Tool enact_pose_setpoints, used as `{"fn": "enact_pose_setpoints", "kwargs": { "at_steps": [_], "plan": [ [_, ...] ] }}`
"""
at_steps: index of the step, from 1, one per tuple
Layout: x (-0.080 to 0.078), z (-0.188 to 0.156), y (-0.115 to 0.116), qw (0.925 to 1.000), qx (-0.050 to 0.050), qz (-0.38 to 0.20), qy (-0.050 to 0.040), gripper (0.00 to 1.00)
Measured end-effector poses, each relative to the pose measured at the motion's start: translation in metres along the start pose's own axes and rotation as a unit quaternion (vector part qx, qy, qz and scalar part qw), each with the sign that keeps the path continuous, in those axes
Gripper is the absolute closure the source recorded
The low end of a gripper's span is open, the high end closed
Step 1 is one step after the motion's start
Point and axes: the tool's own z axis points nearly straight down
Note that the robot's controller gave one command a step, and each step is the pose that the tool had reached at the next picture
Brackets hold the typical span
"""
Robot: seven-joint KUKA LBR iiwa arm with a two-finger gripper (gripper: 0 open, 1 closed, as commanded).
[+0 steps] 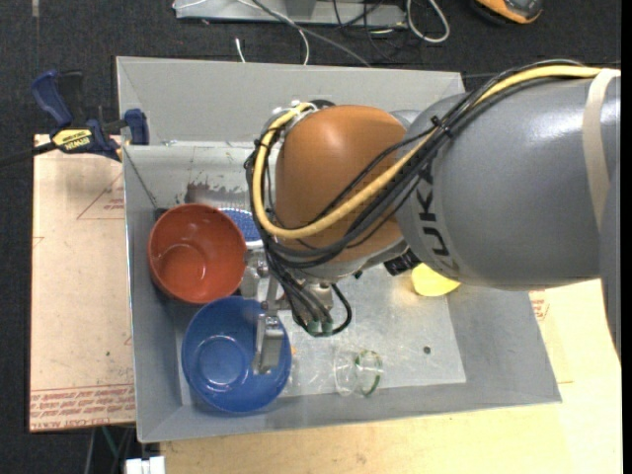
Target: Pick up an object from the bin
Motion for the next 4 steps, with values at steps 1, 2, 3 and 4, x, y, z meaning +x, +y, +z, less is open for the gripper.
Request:
{"fn": "enact_pose_setpoints", "kwargs": {
  "at_steps": [1,2,3,4],
  "plan": [
    [-0.105,0.006,0.004,1.0000,-0.001,-0.006,-0.0037,0.00],
    [-0.105,0.012,-0.001,1.0000,-0.001,-0.007,-0.0021,0.00],
    [-0.109,-0.006,0.022,0.9894,-0.002,-0.145,-0.0051,0.00],
    [-0.048,0.072,0.006,0.9933,0.001,-0.116,0.0054,0.00]
  ]
}}
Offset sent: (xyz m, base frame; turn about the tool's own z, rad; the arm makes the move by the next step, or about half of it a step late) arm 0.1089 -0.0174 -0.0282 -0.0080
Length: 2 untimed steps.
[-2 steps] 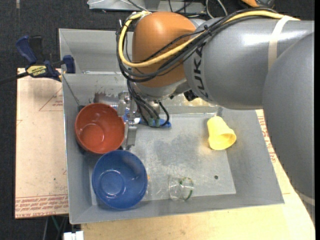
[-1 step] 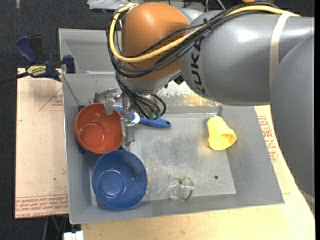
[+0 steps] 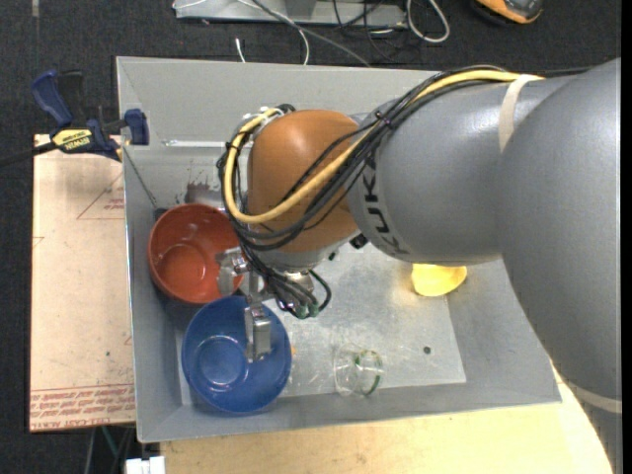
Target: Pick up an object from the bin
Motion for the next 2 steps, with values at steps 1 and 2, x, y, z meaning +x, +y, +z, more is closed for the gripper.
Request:
{"fn": "enact_pose_setpoints", "kwargs": {
  "at_steps": [1,2],
  "plan": [
    [0.008,-0.029,0.016,0.9995,-0.002,-0.028,-0.0163,0.00],
    [0.005,0.024,0.002,0.9999,-0.001,0.009,-0.0047,0.00]
  ]
}}
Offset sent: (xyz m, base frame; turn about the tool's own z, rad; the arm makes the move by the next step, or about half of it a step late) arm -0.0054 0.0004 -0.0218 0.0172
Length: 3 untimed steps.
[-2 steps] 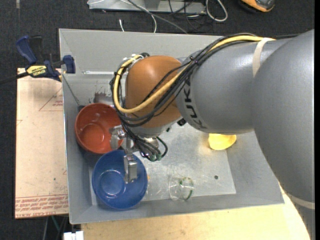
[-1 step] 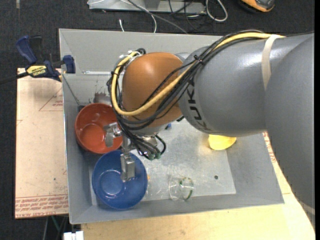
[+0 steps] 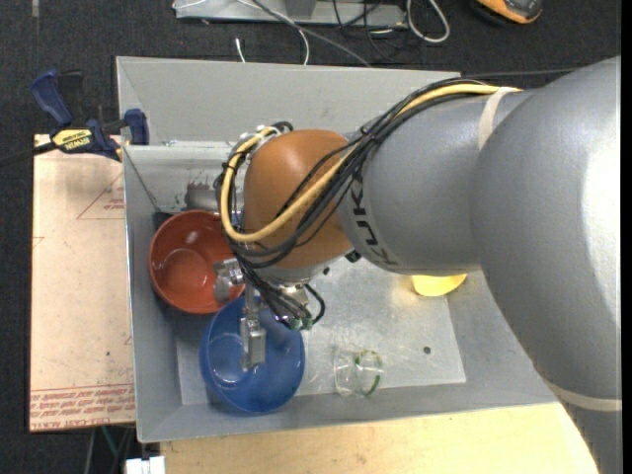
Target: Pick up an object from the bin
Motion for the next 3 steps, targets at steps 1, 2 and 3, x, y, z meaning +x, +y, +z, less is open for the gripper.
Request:
{"fn": "enact_pose_setpoints", "kwargs": {
  "at_steps": [1,2,3],
  "plan": [
    [-0.002,-0.018,0.000,0.9997,-0.002,-0.021,-0.0133,0.00],
    [-0.003,0.007,-0.006,1.0000,-0.001,-0.003,-0.0024,0.00],
    [-0.005,-0.005,-0.005,0.9999,-0.003,-0.005,-0.0136,0.00]
  ]
}}
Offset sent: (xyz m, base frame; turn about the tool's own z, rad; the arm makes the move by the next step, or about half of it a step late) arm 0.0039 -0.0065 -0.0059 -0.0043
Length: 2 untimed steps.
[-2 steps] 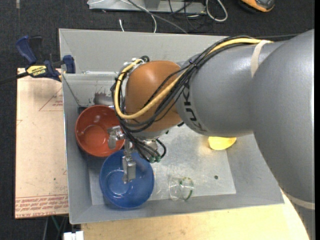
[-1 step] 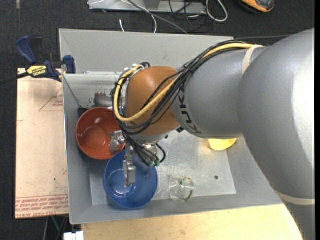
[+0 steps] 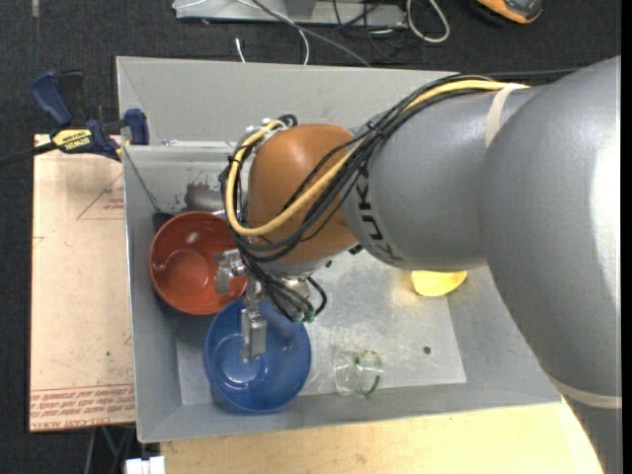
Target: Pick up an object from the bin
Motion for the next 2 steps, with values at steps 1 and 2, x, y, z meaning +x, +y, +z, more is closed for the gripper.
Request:
{"fn": "enact_pose_setpoints", "kwargs": {
  "at_steps": [1,2],
  "plan": [
    [-0.011,0.054,-0.011,0.9998,0.001,0.017,0.0101,0.00],
    [-0.012,0.029,-0.009,0.9999,-0.001,0.016,-0.0021,0.00]
  ]
}}
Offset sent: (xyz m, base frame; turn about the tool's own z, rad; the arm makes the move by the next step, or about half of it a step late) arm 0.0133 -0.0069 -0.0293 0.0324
